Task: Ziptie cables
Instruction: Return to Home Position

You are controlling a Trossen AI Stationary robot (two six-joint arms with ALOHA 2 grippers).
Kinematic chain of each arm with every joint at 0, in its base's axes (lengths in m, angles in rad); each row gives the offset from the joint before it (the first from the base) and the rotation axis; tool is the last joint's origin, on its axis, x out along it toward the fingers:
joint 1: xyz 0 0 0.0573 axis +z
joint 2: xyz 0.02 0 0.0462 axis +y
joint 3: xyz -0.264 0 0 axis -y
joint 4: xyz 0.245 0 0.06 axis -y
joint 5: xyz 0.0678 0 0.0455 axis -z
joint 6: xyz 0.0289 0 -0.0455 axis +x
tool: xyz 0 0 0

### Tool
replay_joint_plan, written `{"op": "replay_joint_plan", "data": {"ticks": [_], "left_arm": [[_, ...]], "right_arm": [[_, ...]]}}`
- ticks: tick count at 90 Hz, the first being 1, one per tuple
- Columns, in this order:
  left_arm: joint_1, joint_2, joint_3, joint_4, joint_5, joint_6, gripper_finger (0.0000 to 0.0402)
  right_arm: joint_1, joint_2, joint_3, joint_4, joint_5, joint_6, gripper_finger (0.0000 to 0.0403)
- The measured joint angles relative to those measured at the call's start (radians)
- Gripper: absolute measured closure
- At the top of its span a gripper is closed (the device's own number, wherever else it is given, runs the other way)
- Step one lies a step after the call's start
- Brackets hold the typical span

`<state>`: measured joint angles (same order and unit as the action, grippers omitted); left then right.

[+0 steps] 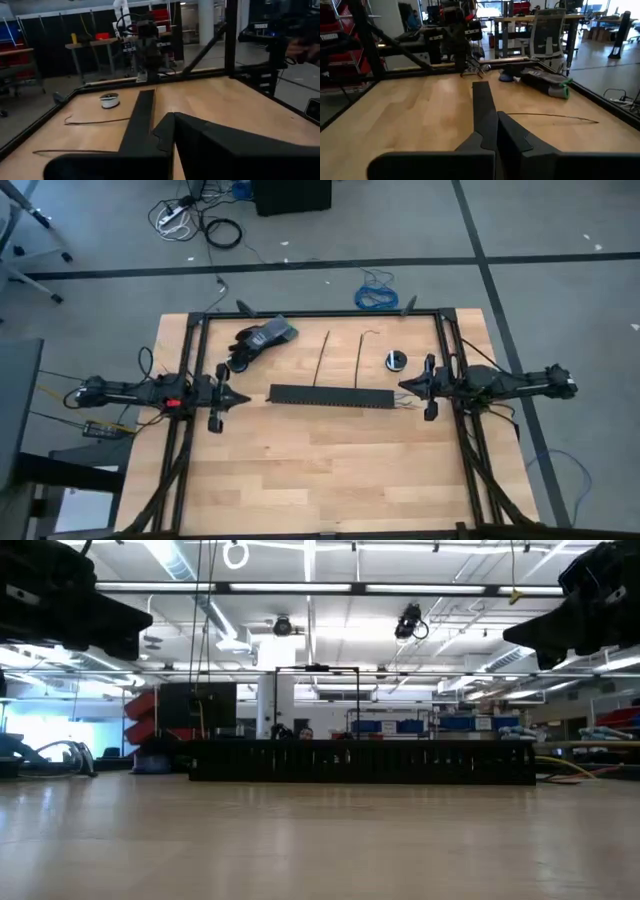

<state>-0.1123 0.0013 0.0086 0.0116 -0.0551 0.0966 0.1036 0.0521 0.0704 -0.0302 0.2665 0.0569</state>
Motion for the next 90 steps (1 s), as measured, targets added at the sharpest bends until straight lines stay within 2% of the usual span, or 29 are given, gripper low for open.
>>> {"op": "replay_joint_plan", "data": {"ticks": [90], "left_arm": [[0.000, 0.000, -0.001, 0.047, -0.005, 0.001, 0.0401]], "right_arm": [[0.000, 0.000, 0.000, 0.000, 0.000, -0.008, 0.0399]]}}
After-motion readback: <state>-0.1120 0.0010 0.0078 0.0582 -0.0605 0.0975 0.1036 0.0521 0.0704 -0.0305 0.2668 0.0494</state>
